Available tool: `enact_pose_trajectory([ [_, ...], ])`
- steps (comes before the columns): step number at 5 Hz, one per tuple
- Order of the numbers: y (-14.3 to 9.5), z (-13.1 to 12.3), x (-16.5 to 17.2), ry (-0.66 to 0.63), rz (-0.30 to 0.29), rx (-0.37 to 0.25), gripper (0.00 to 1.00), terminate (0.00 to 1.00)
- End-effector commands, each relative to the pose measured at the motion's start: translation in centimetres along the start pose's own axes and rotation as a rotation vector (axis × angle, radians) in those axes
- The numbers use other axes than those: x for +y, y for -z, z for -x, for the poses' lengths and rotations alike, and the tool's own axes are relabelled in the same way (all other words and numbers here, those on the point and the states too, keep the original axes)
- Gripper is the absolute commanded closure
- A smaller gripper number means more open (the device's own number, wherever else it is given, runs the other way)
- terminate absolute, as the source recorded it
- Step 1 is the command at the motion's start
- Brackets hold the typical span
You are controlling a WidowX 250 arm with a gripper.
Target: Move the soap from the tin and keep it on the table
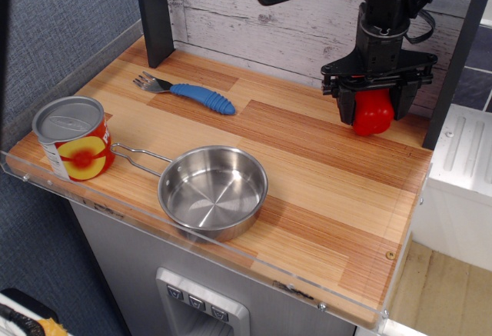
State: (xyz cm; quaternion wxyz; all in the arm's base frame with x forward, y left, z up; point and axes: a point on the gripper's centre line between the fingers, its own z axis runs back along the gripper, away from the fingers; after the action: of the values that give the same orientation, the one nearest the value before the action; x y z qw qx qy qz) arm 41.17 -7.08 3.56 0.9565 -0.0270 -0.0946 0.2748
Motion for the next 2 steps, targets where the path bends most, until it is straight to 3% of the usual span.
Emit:
enact_pose_trajectory([
  [1,-1.19,-0.54,-1.97,-0.006,0.002,-0.025,1.00,0.00],
  [2,-1.58,-0.10,-1.79,0.005,-0.015,0.014,1.00,0.00],
])
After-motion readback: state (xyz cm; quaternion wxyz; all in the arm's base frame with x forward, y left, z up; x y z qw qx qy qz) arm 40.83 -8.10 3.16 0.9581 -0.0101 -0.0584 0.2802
